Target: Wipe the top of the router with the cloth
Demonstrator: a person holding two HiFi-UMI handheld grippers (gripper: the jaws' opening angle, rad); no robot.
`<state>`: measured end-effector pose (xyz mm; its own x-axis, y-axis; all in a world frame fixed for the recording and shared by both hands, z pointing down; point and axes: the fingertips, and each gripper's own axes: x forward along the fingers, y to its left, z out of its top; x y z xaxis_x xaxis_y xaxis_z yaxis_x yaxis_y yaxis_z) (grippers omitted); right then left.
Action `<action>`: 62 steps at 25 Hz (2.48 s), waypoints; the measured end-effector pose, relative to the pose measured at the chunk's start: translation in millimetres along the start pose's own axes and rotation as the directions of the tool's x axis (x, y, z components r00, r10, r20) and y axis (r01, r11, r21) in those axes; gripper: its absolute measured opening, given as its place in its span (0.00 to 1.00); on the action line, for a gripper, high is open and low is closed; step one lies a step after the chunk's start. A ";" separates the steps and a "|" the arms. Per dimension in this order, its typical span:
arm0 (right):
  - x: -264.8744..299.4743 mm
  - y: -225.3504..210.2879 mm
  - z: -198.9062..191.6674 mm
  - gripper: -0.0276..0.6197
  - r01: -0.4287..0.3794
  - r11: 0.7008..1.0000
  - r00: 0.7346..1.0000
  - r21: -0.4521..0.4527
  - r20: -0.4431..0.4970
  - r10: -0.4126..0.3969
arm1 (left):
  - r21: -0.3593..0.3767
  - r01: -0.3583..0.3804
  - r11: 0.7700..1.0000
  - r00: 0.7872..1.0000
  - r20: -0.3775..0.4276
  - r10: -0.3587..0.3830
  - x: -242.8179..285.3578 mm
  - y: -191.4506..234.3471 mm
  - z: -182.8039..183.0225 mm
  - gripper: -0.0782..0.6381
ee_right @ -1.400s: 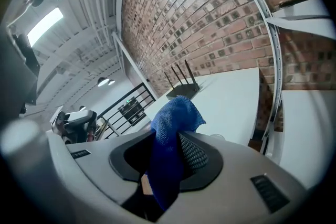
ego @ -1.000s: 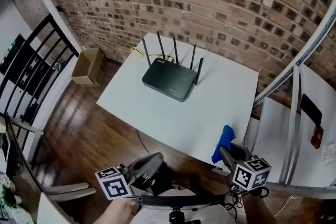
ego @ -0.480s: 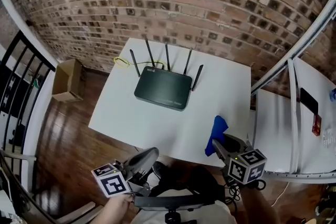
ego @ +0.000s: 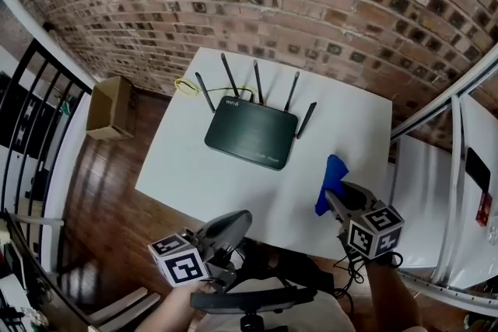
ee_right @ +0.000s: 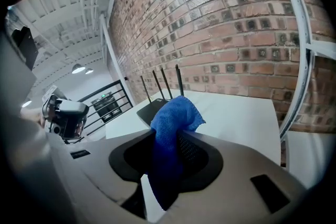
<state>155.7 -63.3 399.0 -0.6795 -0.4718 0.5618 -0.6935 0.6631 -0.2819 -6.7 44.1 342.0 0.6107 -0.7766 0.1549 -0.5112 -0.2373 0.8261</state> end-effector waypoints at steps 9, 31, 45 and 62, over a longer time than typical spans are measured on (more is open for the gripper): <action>54.0 -60.0 23.5 0.25 -0.066 0.997 0.997 -0.032 -0.034 0.065 | 0.073 -0.030 0.997 0.998 -0.056 0.034 80.0 14.6 6.6 0.14; 199.0 -167.2 30.4 0.25 -0.215 0.860 0.966 -0.462 -0.229 0.119 | 0.220 -0.175 0.960 0.961 -0.175 0.215 231.1 93.8 -4.4 0.14; 267.9 -163.2 55.9 0.25 -0.317 0.533 0.945 -0.785 -0.308 0.108 | 0.198 -0.229 0.953 0.940 -0.210 0.269 242.8 100.6 -13.4 0.14; 270.3 -129.6 35.1 0.25 -0.388 0.083 0.919 -0.918 -0.379 0.108 | 0.171 -0.252 0.953 0.937 -0.203 0.284 246.7 96.7 -23.8 0.14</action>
<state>53.6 -297.1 560.1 -0.6086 -0.1416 0.7807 0.4265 0.7713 0.4724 109.0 -156.5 473.0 0.5497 -0.6768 0.4897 -0.7441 -0.1304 0.6552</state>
